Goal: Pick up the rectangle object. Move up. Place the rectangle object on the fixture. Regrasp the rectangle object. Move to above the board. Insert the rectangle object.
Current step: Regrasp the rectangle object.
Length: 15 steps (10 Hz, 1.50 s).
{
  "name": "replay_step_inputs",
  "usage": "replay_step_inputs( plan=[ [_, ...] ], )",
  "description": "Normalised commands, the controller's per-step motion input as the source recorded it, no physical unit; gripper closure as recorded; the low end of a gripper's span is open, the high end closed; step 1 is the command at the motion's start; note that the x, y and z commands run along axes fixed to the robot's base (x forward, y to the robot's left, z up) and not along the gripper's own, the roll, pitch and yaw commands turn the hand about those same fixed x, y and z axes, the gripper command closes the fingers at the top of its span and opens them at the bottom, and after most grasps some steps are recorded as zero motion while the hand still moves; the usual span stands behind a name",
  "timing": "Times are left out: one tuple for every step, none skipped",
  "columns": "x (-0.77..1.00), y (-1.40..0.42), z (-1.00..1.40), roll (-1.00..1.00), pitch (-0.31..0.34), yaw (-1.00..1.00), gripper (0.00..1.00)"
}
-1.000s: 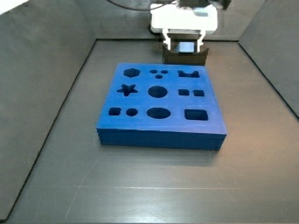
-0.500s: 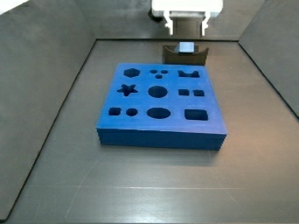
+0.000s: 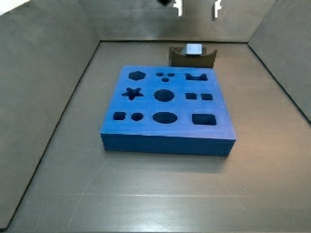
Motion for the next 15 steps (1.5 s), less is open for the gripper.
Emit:
replay_step_inputs(
  plan=[
    [-0.11,-1.00,0.79,1.00,0.059,0.00,0.00],
    [-0.13,-1.00,0.72,1.00,0.051,0.00,0.00],
    [-0.12,-0.87,0.51,1.00,0.044,0.00,0.00],
    [-0.09,-0.71,0.30,1.00,0.042,0.00,0.00],
    [-0.05,-0.50,0.07,1.00,0.037,0.00,0.00],
    [-0.04,-0.37,0.03,1.00,0.036,0.00,0.00],
    [-0.04,-0.11,0.04,1.00,0.032,0.00,0.00],
    [-0.05,-0.02,0.04,1.00,0.029,0.00,0.00],
    [-0.05,-0.02,0.02,1.00,0.024,0.00,0.00],
    [-0.05,-0.02,0.02,1.00,0.020,0.00,0.00],
    [-0.04,-0.03,0.02,1.00,0.014,0.00,0.00],
    [-0.04,-0.03,0.01,1.00,0.011,0.00,0.00],
    [-0.04,-0.03,0.01,1.00,0.006,0.00,0.00],
    [-0.04,-0.02,0.01,1.00,0.001,0.00,0.00],
    [-0.04,-0.03,0.01,1.00,-0.004,0.00,0.00]
  ],
)
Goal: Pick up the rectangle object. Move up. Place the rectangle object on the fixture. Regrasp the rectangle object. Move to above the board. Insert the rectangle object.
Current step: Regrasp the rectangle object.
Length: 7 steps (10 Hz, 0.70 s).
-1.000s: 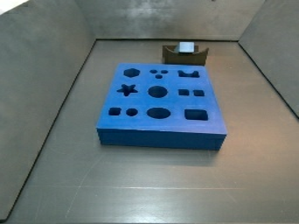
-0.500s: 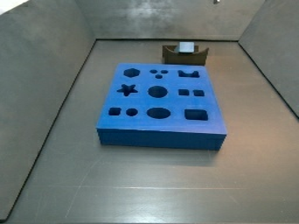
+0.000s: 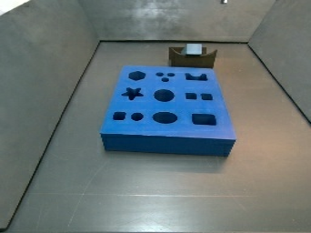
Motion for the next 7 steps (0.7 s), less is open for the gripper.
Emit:
replay_step_inputs(
  plan=[
    [-0.04,-0.02,0.01,1.00,-0.010,0.00,0.00],
    [-0.03,-0.03,0.01,1.00,-0.017,0.00,0.00],
    [-0.03,-0.02,0.01,1.00,-0.019,0.00,0.00],
    [-0.03,-0.02,0.02,1.00,-0.027,0.00,0.00],
    [-0.03,-0.02,0.02,1.00,-0.031,0.00,0.00],
    [-0.02,-0.02,0.01,1.00,-0.037,0.00,0.00],
    [-0.02,-0.02,0.01,1.00,-0.042,0.00,0.00]
  ],
)
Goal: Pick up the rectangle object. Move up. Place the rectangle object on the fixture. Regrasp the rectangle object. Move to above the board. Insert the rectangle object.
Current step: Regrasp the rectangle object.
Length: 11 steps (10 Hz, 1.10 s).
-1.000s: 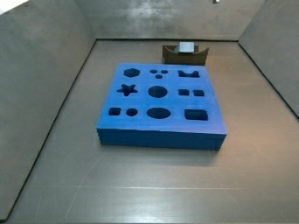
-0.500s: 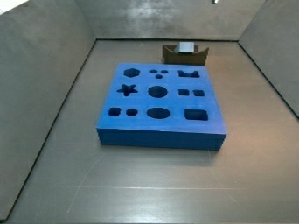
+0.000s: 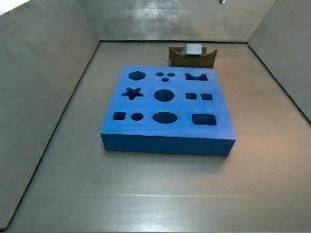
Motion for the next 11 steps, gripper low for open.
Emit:
replay_step_inputs(
  plan=[
    [-0.02,-0.02,0.02,1.00,-0.048,0.00,0.00],
    [-0.02,-0.02,0.02,1.00,-0.050,0.00,0.00],
    [-0.02,-0.02,0.01,1.00,-0.054,0.01,0.00],
    [-0.02,-0.02,0.01,1.00,-0.055,0.01,0.00],
    [-0.02,-0.02,0.01,1.00,-0.055,0.01,0.00],
    [-0.02,-0.02,0.01,1.00,-0.055,0.01,0.00],
    [-0.02,-0.02,0.01,1.00,-0.053,0.01,0.00],
    [-0.02,-0.02,0.01,1.00,-0.050,0.01,0.00],
    [-0.01,-0.02,0.02,1.00,-0.045,0.01,0.00],
    [-0.01,-0.02,0.02,1.00,-0.041,0.01,0.00],
    [0.00,-0.02,0.01,1.00,-0.036,0.01,0.00]
  ],
)
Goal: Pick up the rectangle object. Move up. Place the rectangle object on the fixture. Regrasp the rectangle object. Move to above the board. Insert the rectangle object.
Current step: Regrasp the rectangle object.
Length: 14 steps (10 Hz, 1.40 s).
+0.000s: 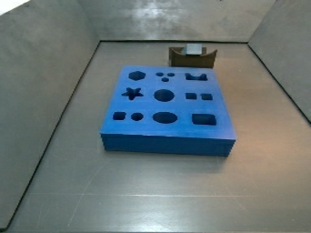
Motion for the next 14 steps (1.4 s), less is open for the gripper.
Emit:
replay_step_inputs(
  plan=[
    [0.01,-0.02,0.00,1.00,-0.031,0.01,0.00],
    [0.01,-0.02,0.00,1.00,-0.025,0.01,0.00],
    [0.02,-0.02,0.00,1.00,-0.019,0.01,0.00],
    [0.02,-0.03,-0.01,1.00,-0.007,0.01,0.00],
    [0.03,-0.03,-0.01,1.00,0.003,0.01,0.00],
    [0.04,-0.03,-0.01,1.00,0.019,0.02,0.00],
    [0.04,-0.03,-0.01,1.00,0.034,0.02,0.00],
    [0.05,-0.03,-0.01,1.00,0.059,0.03,0.00],
    [0.05,-0.03,-0.01,1.00,0.085,0.04,0.00],
    [0.06,-0.04,-0.01,1.00,0.102,0.05,0.00],
    [0.07,-0.04,-0.01,1.00,0.170,0.08,0.00],
    [0.08,-0.04,-0.01,1.00,0.197,0.10,0.00],
    [0.09,-0.04,-0.02,0.74,0.223,0.11,0.00],
    [0.09,-0.04,-0.02,0.61,0.218,0.12,0.00]
  ],
)
